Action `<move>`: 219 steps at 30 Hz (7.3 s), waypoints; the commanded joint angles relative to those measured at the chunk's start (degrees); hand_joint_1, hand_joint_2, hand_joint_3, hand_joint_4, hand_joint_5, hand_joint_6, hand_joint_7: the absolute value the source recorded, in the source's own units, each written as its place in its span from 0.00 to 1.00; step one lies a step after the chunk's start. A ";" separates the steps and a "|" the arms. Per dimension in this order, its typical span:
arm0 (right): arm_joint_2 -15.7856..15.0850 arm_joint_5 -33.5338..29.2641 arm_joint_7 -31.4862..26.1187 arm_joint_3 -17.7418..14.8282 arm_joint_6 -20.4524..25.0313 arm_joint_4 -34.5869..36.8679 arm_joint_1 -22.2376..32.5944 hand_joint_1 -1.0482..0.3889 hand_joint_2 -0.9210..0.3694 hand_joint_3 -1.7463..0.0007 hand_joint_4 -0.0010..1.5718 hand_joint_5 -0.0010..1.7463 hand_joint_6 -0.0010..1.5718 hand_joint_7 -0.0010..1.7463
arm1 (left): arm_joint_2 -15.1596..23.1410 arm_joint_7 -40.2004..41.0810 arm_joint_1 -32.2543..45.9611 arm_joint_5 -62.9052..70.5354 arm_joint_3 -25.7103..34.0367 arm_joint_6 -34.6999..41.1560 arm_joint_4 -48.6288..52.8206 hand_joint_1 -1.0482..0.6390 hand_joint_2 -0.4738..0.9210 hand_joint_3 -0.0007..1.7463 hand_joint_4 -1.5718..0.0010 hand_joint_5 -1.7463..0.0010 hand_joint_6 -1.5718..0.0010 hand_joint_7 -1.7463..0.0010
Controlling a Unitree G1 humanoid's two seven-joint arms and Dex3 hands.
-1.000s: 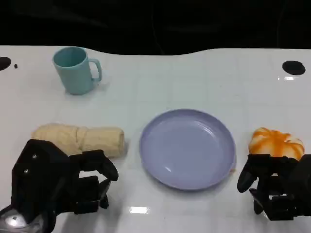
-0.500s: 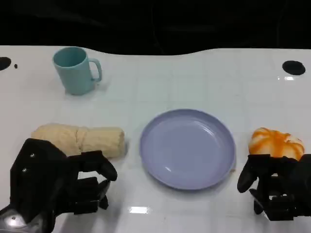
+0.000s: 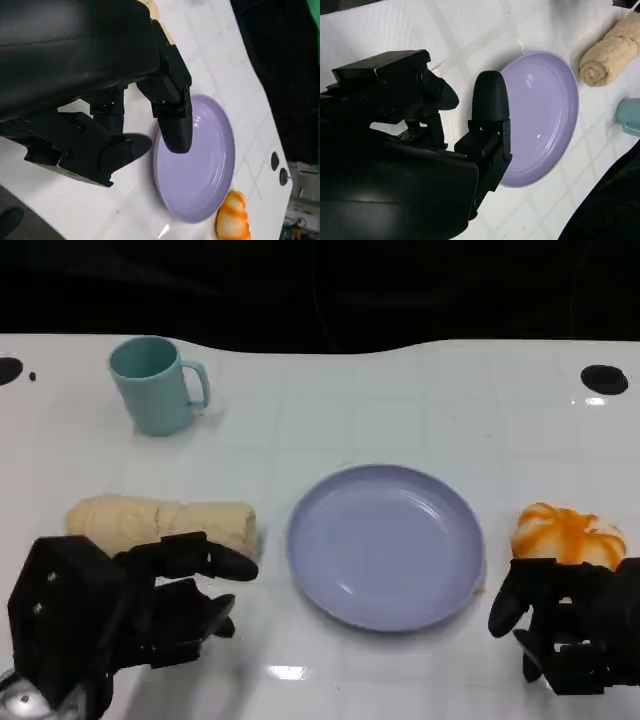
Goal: Grasp the towel on the left side of the plate with the left hand and place it into the plate.
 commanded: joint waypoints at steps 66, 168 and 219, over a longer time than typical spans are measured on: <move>-0.11 -0.32 -0.53 0.38 0.57 -3.92 1.87 0.78 0.18 0.46 0.42 0.95 0.43 0.82 | 3.91 20.18 -46.28 51.56 -32.27 -19.54 72.28 0.45 1.00 0.03 0.49 0.33 0.25 0.96; -0.51 1.69 0.82 0.09 2.47 -4.94 1.79 0.80 0.15 0.48 0.40 0.96 0.41 0.83 | 2.39 -9.75 -20.50 2.16 -5.69 -21.10 18.61 0.44 1.00 0.12 0.49 0.46 0.36 0.88; -0.64 2.17 1.00 -1.32 0.95 -3.79 2.43 0.80 0.14 0.48 0.41 0.97 0.41 0.84 | 0.19 -4.49 1.20 -11.04 1.67 11.69 -5.62 0.54 0.81 0.60 0.54 0.00 0.59 0.09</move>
